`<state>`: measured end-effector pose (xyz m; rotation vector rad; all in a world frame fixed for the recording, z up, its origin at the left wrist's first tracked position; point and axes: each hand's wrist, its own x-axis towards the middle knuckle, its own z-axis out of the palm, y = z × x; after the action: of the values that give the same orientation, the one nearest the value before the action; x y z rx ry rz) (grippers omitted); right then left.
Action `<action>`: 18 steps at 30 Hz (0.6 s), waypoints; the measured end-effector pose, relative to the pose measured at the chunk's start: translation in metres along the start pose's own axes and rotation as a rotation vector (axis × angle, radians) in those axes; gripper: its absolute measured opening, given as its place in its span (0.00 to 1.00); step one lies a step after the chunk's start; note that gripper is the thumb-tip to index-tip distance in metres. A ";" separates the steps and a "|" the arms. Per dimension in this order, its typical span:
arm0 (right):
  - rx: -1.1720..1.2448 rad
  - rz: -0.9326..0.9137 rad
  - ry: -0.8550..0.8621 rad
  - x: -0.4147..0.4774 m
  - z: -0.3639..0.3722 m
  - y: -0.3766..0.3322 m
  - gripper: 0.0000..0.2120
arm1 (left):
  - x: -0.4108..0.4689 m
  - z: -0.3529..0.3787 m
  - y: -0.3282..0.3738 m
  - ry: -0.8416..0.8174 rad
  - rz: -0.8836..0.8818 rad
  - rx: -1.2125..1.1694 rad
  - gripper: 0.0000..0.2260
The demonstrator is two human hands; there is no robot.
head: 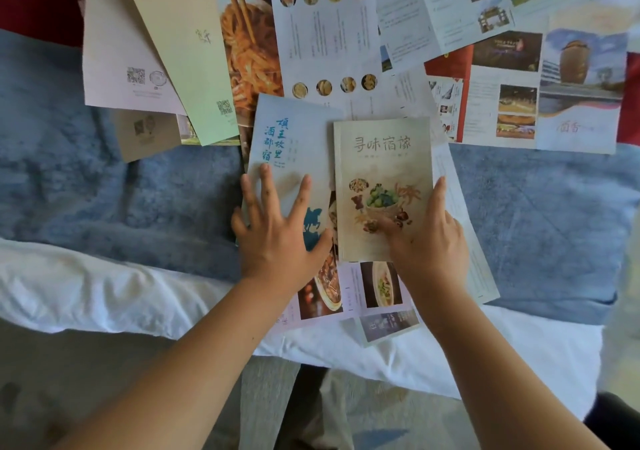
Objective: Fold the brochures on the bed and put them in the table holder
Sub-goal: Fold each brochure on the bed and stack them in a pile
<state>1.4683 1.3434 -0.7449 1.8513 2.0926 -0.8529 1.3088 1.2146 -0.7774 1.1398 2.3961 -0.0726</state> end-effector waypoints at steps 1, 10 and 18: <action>0.040 -0.012 0.003 -0.002 0.000 0.002 0.46 | -0.002 -0.001 -0.001 0.015 0.008 -0.009 0.38; 0.675 0.127 0.075 -0.015 0.001 0.014 0.36 | -0.006 0.001 0.002 0.004 0.008 -0.165 0.34; 0.830 0.138 0.084 -0.023 0.018 0.011 0.36 | -0.005 0.001 -0.004 0.000 0.015 -0.195 0.35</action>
<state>1.4797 1.3147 -0.7506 2.3846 1.7394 -1.8221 1.3094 1.2084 -0.7766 1.0664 2.3346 0.1631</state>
